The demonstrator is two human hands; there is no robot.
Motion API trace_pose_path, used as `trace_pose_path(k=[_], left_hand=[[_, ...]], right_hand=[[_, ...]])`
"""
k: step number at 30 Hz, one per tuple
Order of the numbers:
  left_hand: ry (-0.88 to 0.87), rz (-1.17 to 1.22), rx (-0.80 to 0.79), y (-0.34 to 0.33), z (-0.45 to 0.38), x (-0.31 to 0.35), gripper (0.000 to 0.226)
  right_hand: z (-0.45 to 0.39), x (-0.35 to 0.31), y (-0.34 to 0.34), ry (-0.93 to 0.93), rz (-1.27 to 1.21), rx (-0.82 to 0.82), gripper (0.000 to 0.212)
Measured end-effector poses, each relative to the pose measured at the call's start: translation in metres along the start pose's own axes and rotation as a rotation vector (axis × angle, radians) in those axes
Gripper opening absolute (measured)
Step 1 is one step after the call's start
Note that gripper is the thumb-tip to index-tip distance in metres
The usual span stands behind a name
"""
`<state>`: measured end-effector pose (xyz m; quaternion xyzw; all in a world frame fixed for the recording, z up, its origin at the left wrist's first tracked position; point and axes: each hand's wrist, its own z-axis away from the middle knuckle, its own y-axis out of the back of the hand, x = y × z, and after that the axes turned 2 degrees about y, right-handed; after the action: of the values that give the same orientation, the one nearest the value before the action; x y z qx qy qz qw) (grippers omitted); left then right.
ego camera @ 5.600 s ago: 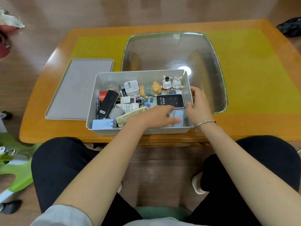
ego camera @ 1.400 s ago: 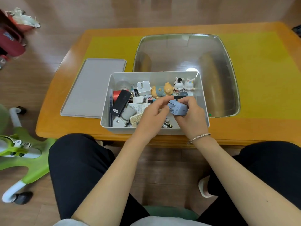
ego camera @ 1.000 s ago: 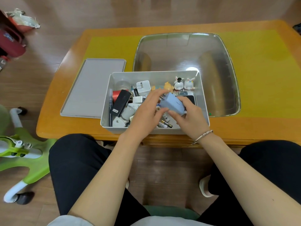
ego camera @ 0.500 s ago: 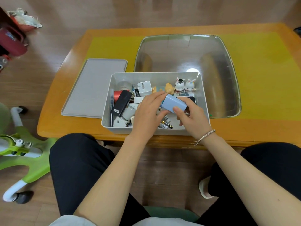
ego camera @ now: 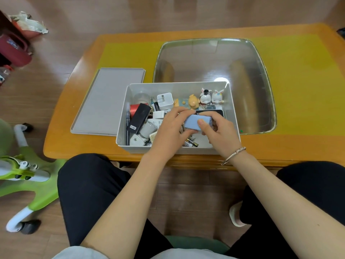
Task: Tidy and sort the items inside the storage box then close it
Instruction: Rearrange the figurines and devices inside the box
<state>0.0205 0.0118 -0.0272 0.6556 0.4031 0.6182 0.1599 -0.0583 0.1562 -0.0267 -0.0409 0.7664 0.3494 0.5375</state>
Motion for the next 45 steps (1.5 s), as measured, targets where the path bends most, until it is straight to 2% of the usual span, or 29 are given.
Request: trace_pose_path(k=[2,6,10,16,21,23,25,27,29,33,38,45], left_hand=[[0.013,0.057,-0.083,0.003,-0.001,0.000,0.042],[0.138,0.248,-0.184,0.006,-0.003,0.007,0.033],[0.195,0.311,-0.239,0.009,-0.004,0.012,0.024],[0.194,0.226,-0.182,0.006,-0.006,0.011,0.031],[-0.004,-0.007,0.057,-0.001,-0.003,0.010,0.035],[-0.078,-0.087,0.092,-0.004,0.000,0.011,0.037],[-0.077,-0.037,0.025,-0.005,0.000,0.010,0.042],[0.010,0.102,-0.079,-0.002,-0.002,0.009,0.044],[0.059,0.138,-0.111,0.002,-0.005,0.007,0.042],[0.060,-0.034,-0.058,0.000,-0.009,0.008,0.038],[0.210,-0.214,-0.097,-0.015,-0.015,0.017,0.033],[0.270,-0.313,-0.200,-0.043,-0.020,0.040,0.040]], right_hand=[[0.000,-0.001,0.000,-0.019,-0.084,0.023,0.018],[0.000,-0.002,0.001,-0.050,-0.145,0.047,0.036],[0.000,-0.001,0.003,-0.081,-0.176,0.034,0.040],[0.000,0.000,0.007,-0.082,-0.252,0.034,0.037],[-0.003,-0.006,0.009,-0.156,-0.408,0.015,0.040],[-0.004,-0.006,0.011,-0.144,-0.374,0.014,0.042],[-0.003,-0.006,0.013,-0.092,-0.328,0.006,0.047],[-0.001,-0.007,0.017,-0.064,-0.355,-0.015,0.051],[-0.002,-0.007,0.017,-0.050,-0.368,-0.043,0.052],[-0.003,-0.008,0.017,-0.042,-0.219,-0.031,0.049],[-0.004,0.004,0.042,0.082,0.277,0.258,0.029],[0.001,0.020,0.036,0.055,0.361,0.259,0.036]])
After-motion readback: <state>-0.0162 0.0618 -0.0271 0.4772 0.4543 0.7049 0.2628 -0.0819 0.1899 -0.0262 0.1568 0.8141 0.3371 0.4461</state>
